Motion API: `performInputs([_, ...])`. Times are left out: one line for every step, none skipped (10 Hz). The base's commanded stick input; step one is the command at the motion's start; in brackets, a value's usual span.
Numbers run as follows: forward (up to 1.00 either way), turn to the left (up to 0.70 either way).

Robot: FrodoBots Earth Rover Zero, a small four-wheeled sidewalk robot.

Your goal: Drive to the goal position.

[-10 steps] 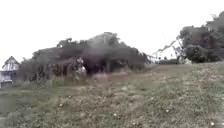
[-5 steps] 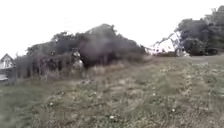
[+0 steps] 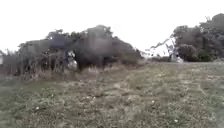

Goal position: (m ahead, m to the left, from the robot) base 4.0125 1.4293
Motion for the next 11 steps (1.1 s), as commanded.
performInputs([0.50,-0.50])
performInputs([0.50,-0.50])
performInputs([0.50,-0.50])
performInputs([0.50,-0.50])
performInputs([0.50,-0.50])
performInputs([0.50,-0.50])
performInputs([0.50,-0.50])
performInputs([0.50,-0.50])
performInputs([0.50,-0.50])
performInputs([0.50,-0.33])
performInputs([0.50,-0.13])
